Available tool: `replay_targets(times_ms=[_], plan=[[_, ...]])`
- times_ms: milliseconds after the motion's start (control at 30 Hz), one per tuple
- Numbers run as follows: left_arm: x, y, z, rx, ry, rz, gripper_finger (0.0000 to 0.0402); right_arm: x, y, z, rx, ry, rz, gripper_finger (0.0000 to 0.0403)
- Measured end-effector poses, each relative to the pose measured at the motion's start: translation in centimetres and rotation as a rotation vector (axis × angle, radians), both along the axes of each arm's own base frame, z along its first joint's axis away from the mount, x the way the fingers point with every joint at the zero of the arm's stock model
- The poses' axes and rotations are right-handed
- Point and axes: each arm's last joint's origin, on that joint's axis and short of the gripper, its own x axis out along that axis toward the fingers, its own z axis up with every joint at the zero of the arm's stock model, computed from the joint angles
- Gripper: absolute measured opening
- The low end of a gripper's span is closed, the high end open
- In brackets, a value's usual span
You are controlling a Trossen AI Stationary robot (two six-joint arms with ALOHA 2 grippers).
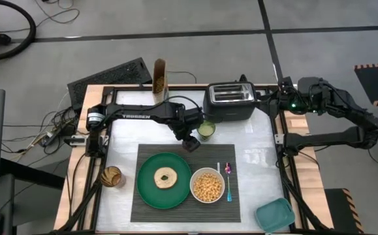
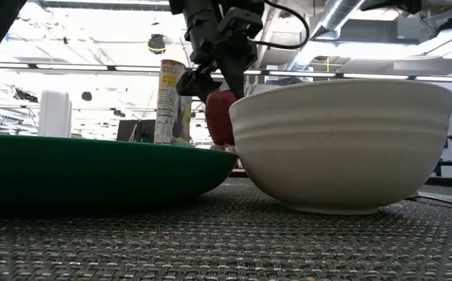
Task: Arrange a breakfast setting
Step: Put the apple on the black placemat at the top right of the green plate
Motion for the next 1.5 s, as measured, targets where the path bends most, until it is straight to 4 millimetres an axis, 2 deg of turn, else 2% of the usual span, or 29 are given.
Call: replay_targets(times_ms=[167,267,600,767,1000,1300,1500], plan=[[1.1,-1.1,-0.4,-0.064,-0.037,0.051,0.0241,0.0,0.0,0.0,0.001,-0.001,0.002,0.0336],[1.1,-1.6,-1.3,-0.079,0.017,0.083,0.0241,-0.1,0.0,0.0,-0.002,-0.001,0.004,0.0336],[1.2,-1.4,-1.8,-0.046,0.047,0.141,0.0240,0.0,0.3,0.0,-0.018,0.005,0.050,0.0336],[2.2,-1.5,-4.0,-0.122,0.086,0.146,0.0240,0.1,0.5,0.0,-0.019,0.005,0.067,0.0336],[2.4,-0.7,-3.6,-0.150,0.070,0.176,0.0240,0.1,0.6,0.1,-0.040,0.007,0.086,0.0336],[2.5,-0.7,-3.7,-0.156,0.069,0.194,0.0240,0.1,0.6,0.1,-0.043,0.008,0.088,0.0336],[3.0,-0.9,-4.7,-0.174,0.077,0.208,0.0240,0.1,0.6,0.1,-0.043,0.006,0.090,0.0336]])
